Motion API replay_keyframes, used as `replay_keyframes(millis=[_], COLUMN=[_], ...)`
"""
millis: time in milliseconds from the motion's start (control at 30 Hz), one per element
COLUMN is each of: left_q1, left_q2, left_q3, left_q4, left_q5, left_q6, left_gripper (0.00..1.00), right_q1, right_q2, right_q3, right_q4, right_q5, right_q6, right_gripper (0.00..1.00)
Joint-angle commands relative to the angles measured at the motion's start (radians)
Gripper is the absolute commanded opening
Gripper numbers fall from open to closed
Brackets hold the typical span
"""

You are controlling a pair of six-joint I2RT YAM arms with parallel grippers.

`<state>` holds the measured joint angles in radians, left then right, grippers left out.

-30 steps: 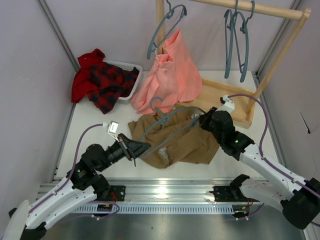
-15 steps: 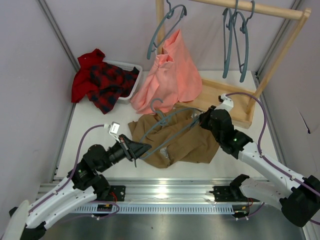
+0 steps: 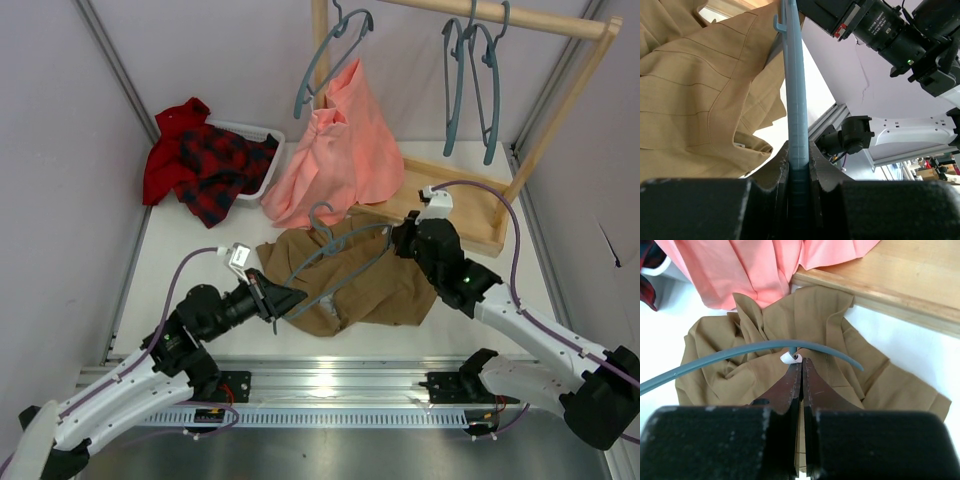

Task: Place the skirt on the hanger

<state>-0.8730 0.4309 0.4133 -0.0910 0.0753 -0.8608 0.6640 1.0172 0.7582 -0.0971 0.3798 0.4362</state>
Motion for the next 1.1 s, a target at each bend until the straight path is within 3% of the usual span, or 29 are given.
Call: replay_keyframes(millis=[0, 233, 567, 1067], left_q1=[-0.007, -0.007, -0.007, -0.007], left_q2=[-0.011, -0.047, -0.031, -0.087], left_q3=[0.028, 0.099, 0.098, 0.134], left_q4=[0.039, -0.044, 0.019, 0.0], left_q5=[0.014, -0.046, 0.009, -0.06], left_q6=[0.032, 0.083, 0.069, 0.101], left_gripper=[0.0, 0.0, 0.0, 0.0], right_q1=[0.003, 0.003, 0.014, 0.077], right_q2=[0.004, -0.023, -0.049, -0.074], right_q3=[0.049, 0.04, 0.016, 0.01], right_q4=[0.069, 0.025, 0.048, 0.004], right_q5=[-0.005, 0.002, -0.036, -0.041], right_q6=[-0.085, -0.136, -0.154, -0.198], right_gripper=[0.0, 0.0, 0.0, 0.0])
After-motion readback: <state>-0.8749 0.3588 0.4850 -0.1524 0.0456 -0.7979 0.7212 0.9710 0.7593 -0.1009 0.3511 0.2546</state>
